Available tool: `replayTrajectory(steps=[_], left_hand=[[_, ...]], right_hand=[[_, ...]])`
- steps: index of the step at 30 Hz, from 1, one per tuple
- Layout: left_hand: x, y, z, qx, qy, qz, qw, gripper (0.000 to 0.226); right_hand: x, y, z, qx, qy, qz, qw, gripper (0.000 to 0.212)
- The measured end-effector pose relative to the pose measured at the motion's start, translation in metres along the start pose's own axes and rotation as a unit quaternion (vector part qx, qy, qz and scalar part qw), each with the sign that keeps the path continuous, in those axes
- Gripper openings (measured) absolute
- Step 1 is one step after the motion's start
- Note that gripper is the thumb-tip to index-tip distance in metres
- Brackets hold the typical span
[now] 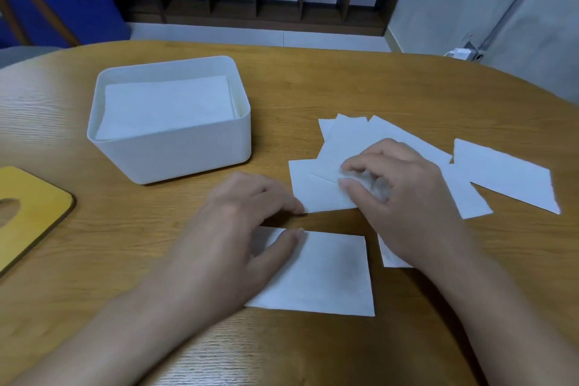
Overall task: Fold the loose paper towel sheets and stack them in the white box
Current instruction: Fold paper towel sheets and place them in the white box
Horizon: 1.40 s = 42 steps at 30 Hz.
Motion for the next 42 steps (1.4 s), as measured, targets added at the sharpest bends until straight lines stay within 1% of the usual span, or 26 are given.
replayTrajectory(steps=[4,7,12,15,20,28,31,36,39,40,42], left_hand=[[-0.019,0.007,-0.011,-0.032,0.043,0.028,0.998,0.039],[-0.027,0.011,-0.013,-0.032,0.066,0.035,0.997,0.043],[-0.030,0.014,-0.014,-0.022,0.091,0.028,0.995,0.045],[-0.033,0.015,-0.013,-0.020,0.092,0.024,0.995,0.047],[-0.032,0.016,-0.012,-0.016,0.074,0.019,0.997,0.043],[-0.032,0.015,-0.011,-0.016,0.078,0.016,0.997,0.043],[-0.032,0.015,-0.011,-0.017,0.079,0.017,0.997,0.044],[-0.032,0.015,-0.012,-0.019,0.077,0.013,0.997,0.044],[-0.033,0.015,-0.012,-0.017,0.072,0.009,0.997,0.043],[-0.033,0.016,-0.012,-0.017,0.070,0.008,0.997,0.042],[-0.034,0.016,-0.012,-0.016,0.065,0.005,0.998,0.040]], right_hand=[[-0.013,0.001,0.000,0.027,-0.053,0.013,0.998,0.005],[-0.013,0.000,0.002,0.036,-0.064,-0.001,0.997,0.016],[-0.013,-0.001,0.005,0.056,-0.092,-0.008,0.994,0.020],[-0.013,0.001,0.001,0.039,-0.070,-0.002,0.997,0.020],[-0.011,0.002,-0.009,-0.022,0.028,0.008,0.999,0.020],[-0.013,0.003,-0.012,-0.053,0.043,0.015,0.998,0.020],[-0.014,0.003,-0.011,-0.046,0.032,0.014,0.998,0.019],[-0.010,0.002,-0.005,-0.007,0.014,-0.002,1.000,0.017],[-0.012,0.003,-0.001,-0.002,-0.009,-0.009,1.000,0.023],[-0.013,0.004,0.000,0.002,-0.017,-0.016,1.000,0.022],[-0.015,0.008,0.006,0.022,-0.034,-0.027,0.999,0.013]])
Point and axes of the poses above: each hand's wrist, its own y-axis towards the middle knuckle, its own x-axis out of the back of the hand, z = x × y, the point moved 7 cm from there along y, towards the middle knuckle, and after that the axes turned 6 degrees about x, right-handed, at the moved point
